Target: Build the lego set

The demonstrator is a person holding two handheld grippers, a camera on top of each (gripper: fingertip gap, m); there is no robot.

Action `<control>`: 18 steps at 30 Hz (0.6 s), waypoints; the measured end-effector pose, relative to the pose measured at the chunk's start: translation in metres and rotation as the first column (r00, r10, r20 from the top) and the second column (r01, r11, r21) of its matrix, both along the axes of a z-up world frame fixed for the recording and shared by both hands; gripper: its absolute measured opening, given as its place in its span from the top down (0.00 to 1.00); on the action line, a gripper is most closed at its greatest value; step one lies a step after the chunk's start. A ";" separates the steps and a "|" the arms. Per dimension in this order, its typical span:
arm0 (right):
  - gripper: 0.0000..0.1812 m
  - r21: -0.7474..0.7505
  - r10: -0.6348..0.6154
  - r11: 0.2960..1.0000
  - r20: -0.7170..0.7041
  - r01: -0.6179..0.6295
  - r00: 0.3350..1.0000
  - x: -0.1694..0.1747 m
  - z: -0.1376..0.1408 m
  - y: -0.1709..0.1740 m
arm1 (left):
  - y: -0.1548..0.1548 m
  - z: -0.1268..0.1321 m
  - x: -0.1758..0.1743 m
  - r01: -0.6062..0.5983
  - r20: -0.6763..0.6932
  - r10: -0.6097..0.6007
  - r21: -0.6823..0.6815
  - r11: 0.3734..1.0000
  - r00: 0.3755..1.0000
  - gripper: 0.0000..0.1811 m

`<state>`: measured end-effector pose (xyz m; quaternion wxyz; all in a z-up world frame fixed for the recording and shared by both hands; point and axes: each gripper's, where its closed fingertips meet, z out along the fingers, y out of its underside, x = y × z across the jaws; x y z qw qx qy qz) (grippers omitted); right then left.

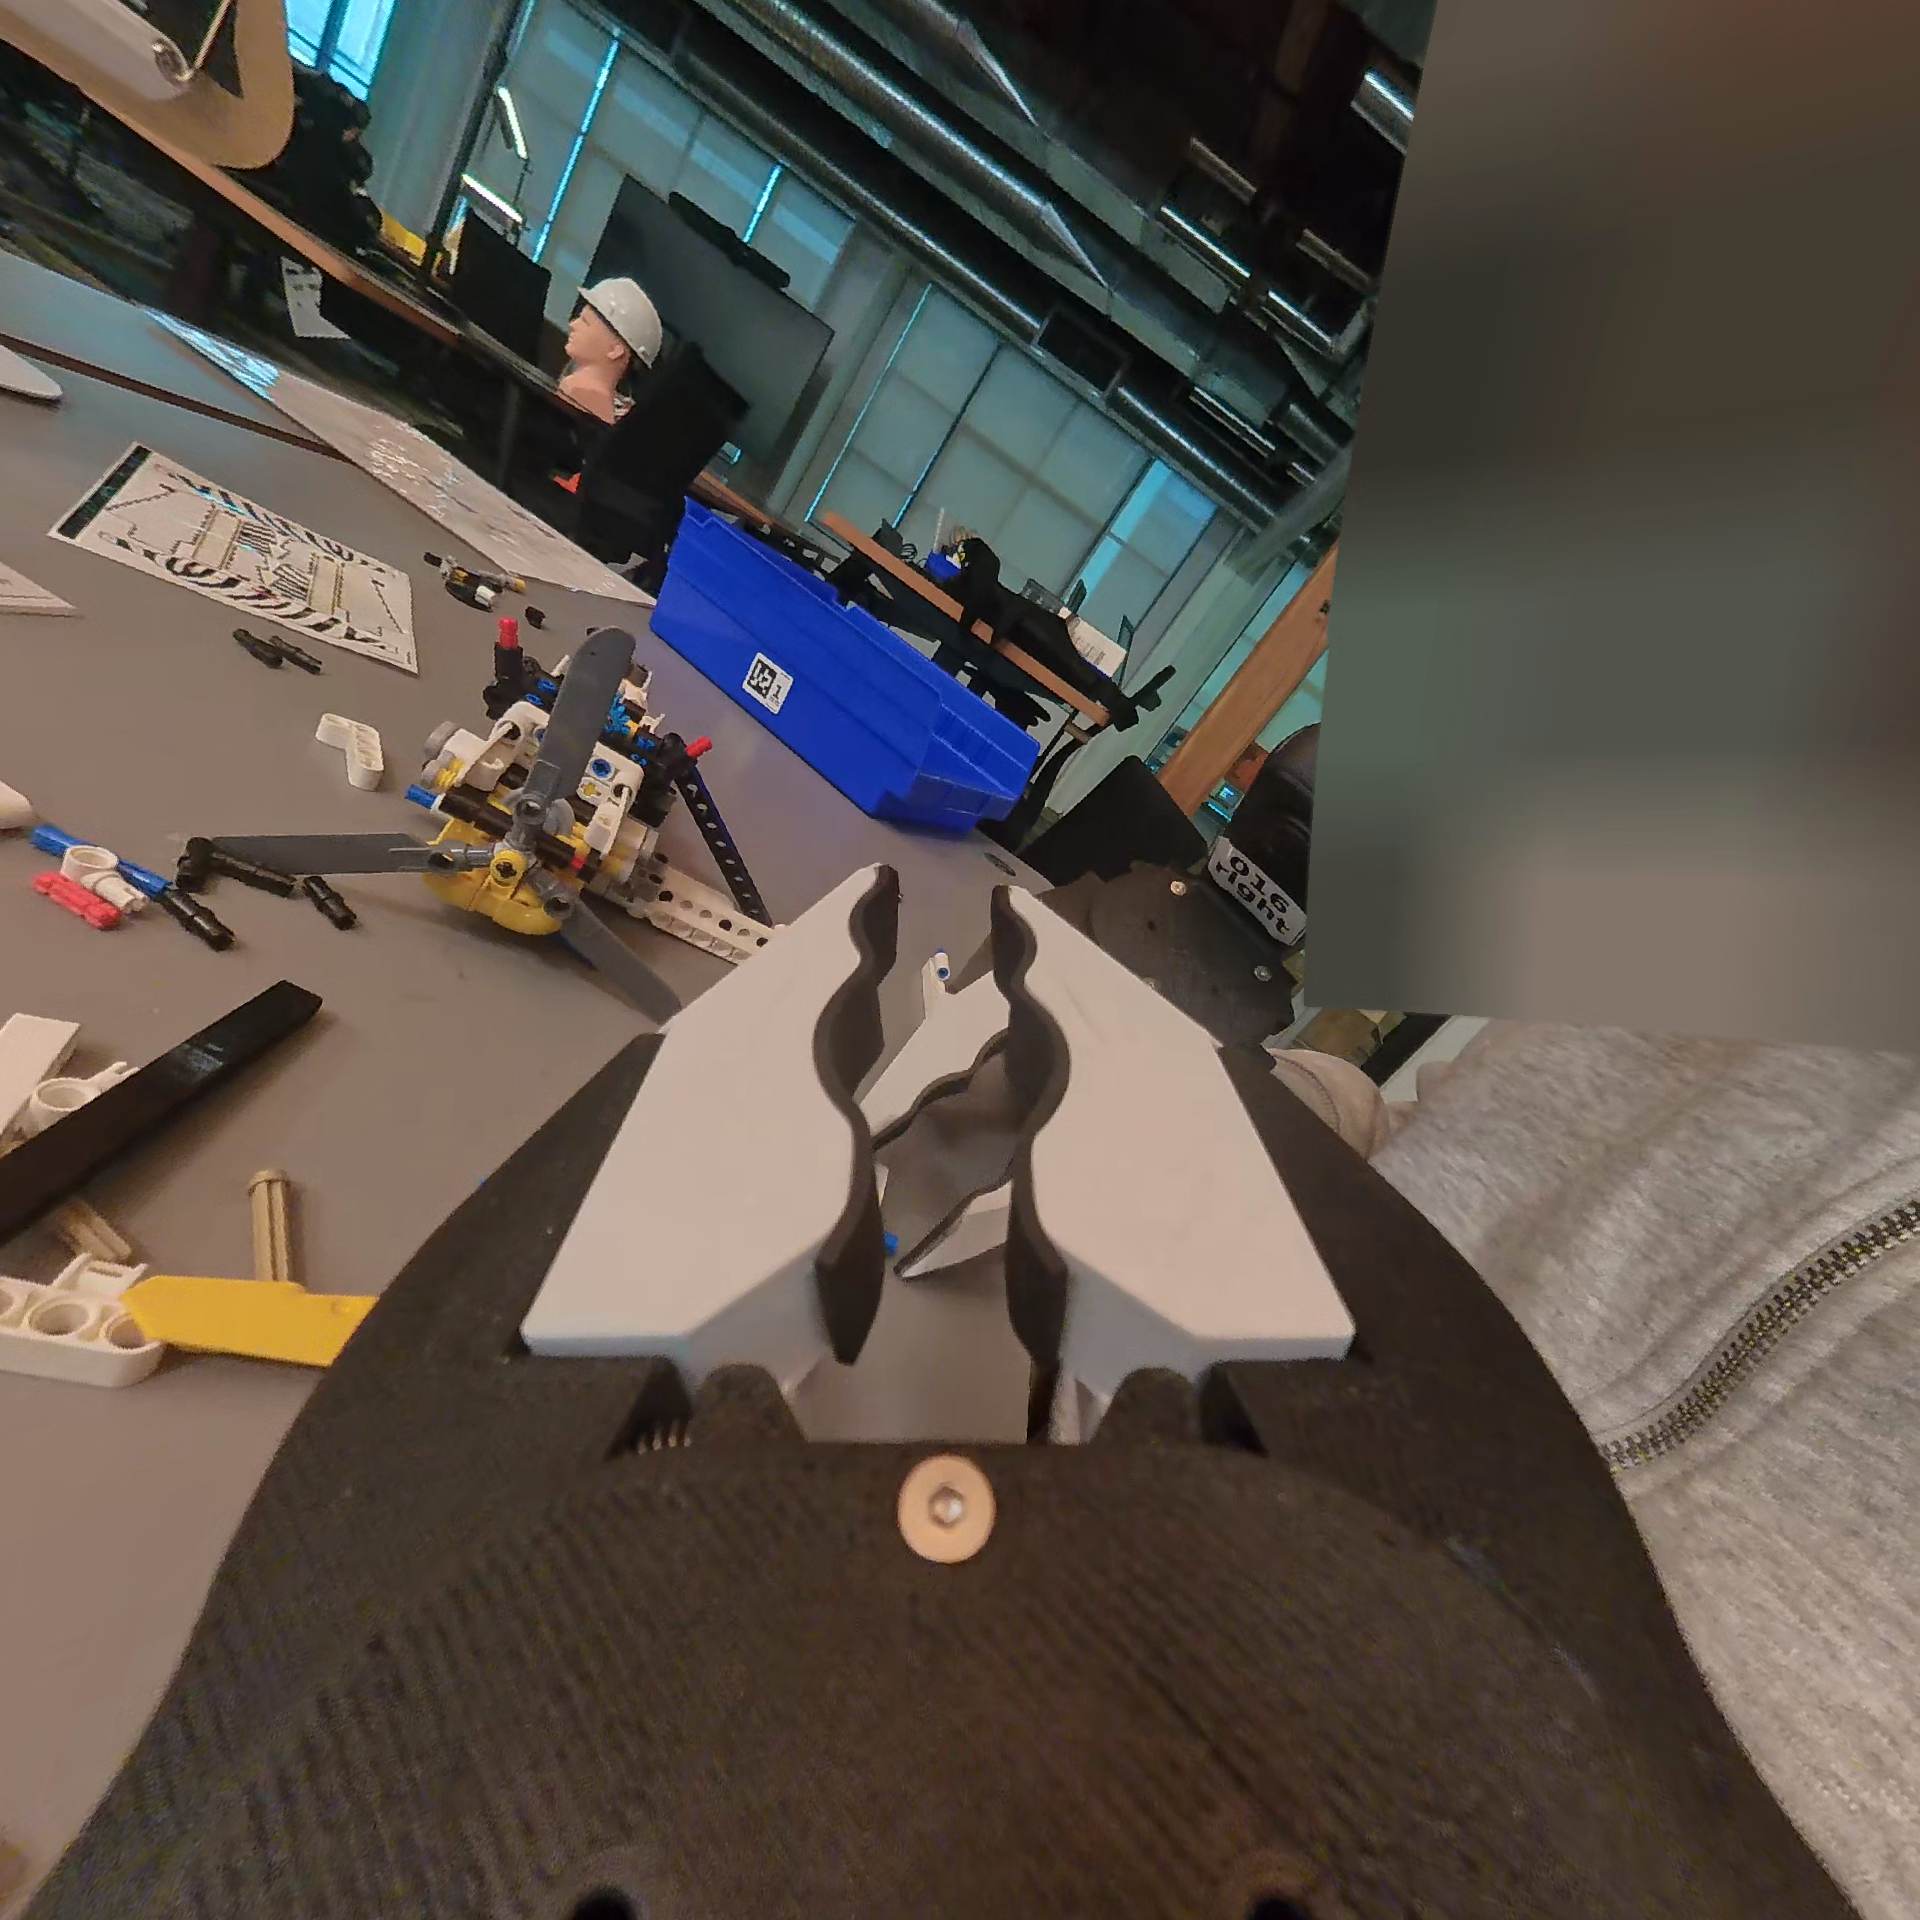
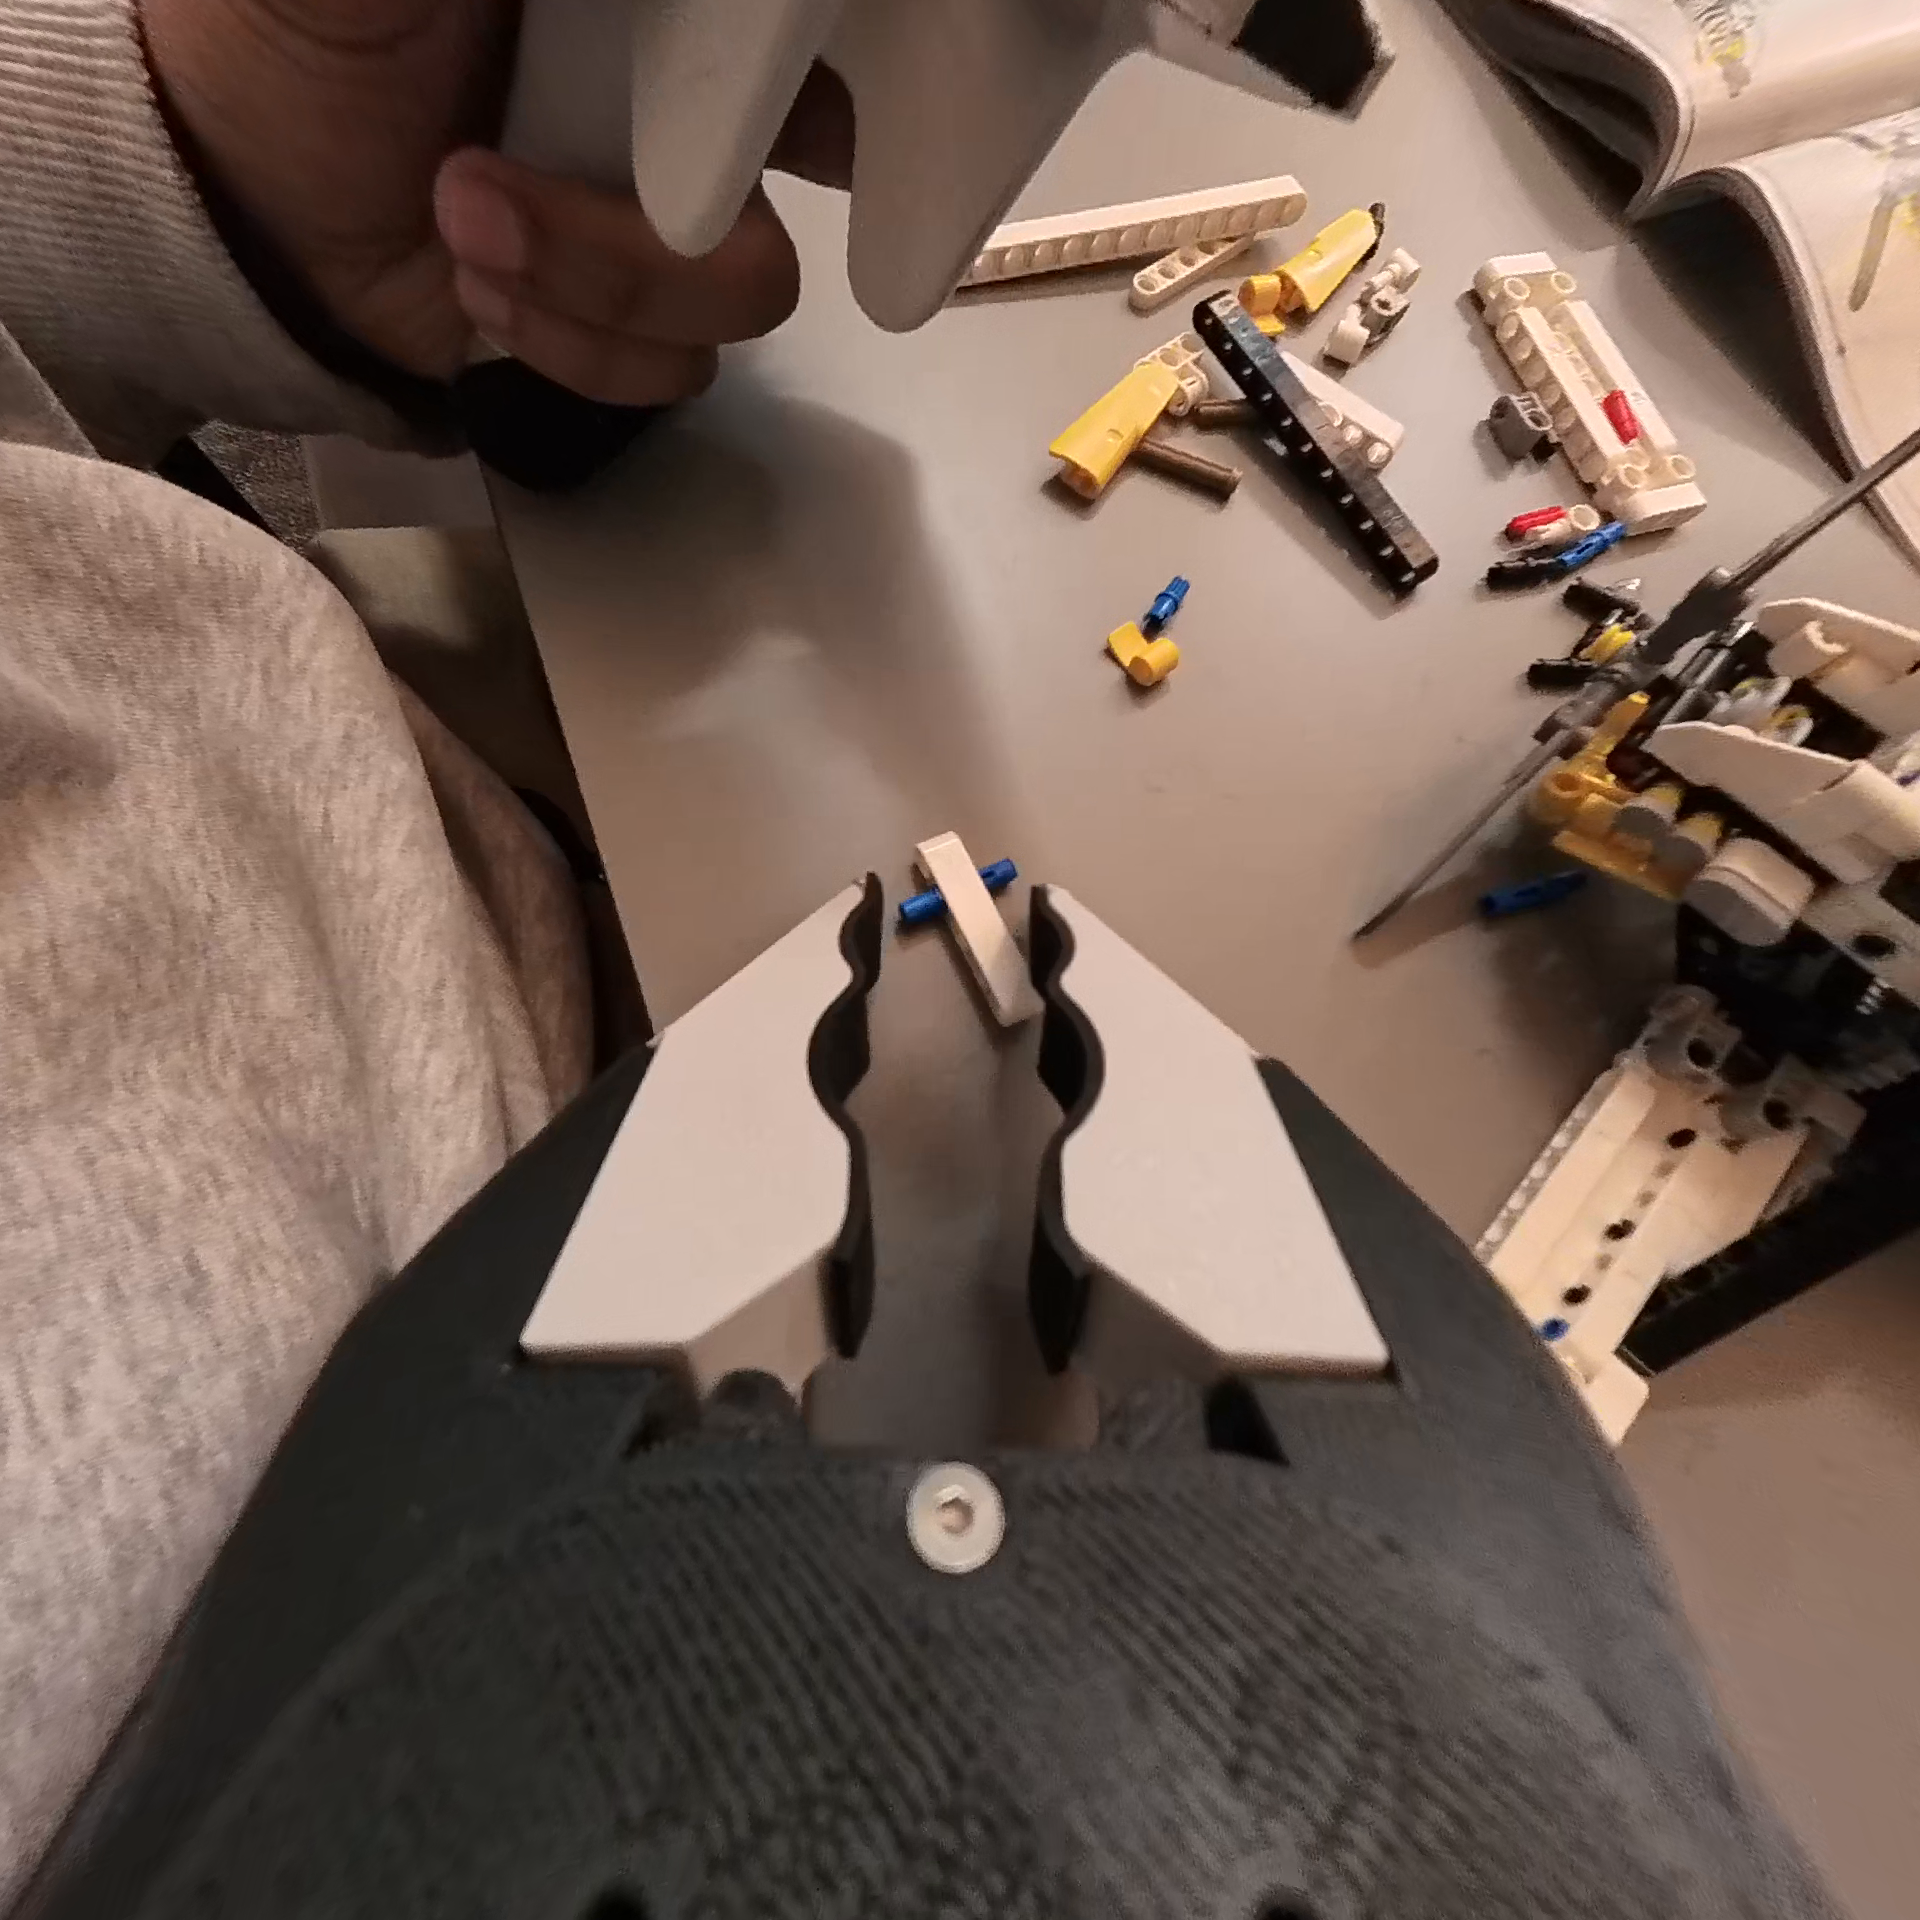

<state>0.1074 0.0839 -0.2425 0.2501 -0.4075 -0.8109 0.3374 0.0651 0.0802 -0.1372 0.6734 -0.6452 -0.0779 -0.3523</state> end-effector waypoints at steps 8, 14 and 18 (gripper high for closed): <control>0.82 -0.048 -0.083 0.996 -0.058 0.080 0.995 0.006 0.016 0.017 | -0.001 0.001 -0.001 -0.010 -0.005 0.010 0.009 1.000 1.000 0.92; 0.81 -0.142 -0.131 0.982 -0.030 0.126 0.991 0.009 0.014 0.021 | 0.000 0.000 0.000 -0.006 -0.012 0.006 0.001 1.000 1.000 0.92; 0.82 -0.123 -0.122 0.985 -0.033 0.118 0.992 0.005 0.014 0.019 | -0.001 0.002 0.003 -0.006 -0.033 0.006 0.012 1.000 0.999 0.92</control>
